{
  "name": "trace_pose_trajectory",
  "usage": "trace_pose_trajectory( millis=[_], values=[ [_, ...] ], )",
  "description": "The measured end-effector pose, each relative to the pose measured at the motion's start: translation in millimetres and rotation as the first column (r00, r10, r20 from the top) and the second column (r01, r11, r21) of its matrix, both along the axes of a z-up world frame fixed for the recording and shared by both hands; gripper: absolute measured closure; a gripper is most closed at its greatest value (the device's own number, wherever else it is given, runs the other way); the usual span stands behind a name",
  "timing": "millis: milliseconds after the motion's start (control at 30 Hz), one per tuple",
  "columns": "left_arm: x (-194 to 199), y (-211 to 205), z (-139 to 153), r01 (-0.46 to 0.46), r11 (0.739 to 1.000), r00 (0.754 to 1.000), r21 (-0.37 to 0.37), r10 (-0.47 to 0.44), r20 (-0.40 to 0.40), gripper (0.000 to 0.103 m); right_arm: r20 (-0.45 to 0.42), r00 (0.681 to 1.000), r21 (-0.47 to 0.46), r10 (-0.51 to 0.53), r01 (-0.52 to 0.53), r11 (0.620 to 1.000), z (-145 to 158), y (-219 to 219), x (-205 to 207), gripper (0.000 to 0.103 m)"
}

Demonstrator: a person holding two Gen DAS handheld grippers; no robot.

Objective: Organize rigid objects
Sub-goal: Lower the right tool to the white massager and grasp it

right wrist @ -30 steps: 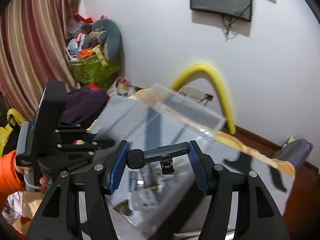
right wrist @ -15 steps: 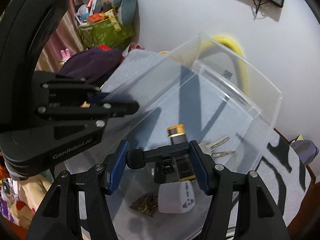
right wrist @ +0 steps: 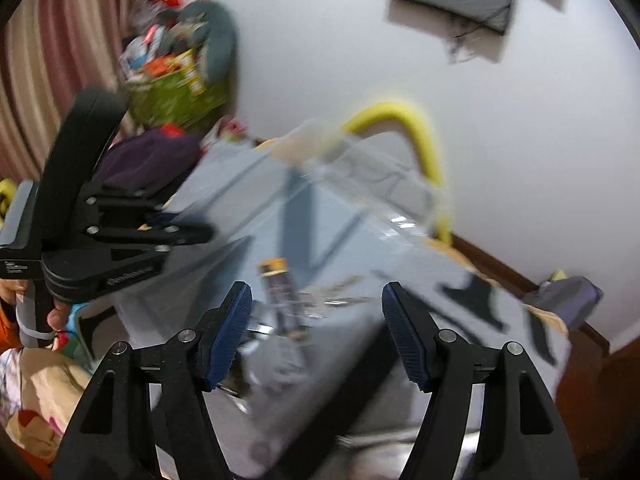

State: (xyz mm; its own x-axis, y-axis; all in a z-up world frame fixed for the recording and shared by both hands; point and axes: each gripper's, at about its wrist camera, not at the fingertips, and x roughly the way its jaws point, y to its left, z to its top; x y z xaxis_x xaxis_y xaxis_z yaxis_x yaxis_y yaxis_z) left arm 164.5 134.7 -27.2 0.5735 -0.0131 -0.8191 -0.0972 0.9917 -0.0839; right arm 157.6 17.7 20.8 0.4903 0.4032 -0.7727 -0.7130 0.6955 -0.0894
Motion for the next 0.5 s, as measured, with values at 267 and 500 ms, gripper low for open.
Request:
trace_pose_trajectory(
  millis=[267,500],
  values=[
    [-0.1,-3.0,2.9,-0.005,1.000,1.000,0.011,0.006,-0.004,0.098,0.028,0.985,0.006,-0.169,0.169,0.986,8.4,-87.9,7.8,0.025],
    [0.3,-5.0,5.3,-0.009,1.000,1.000,0.020,0.009,-0.012,0.098,-0.106,0.986,-0.075,-0.132,0.124,0.989,-34.9,-107.7,8.1,0.025]
  ],
)
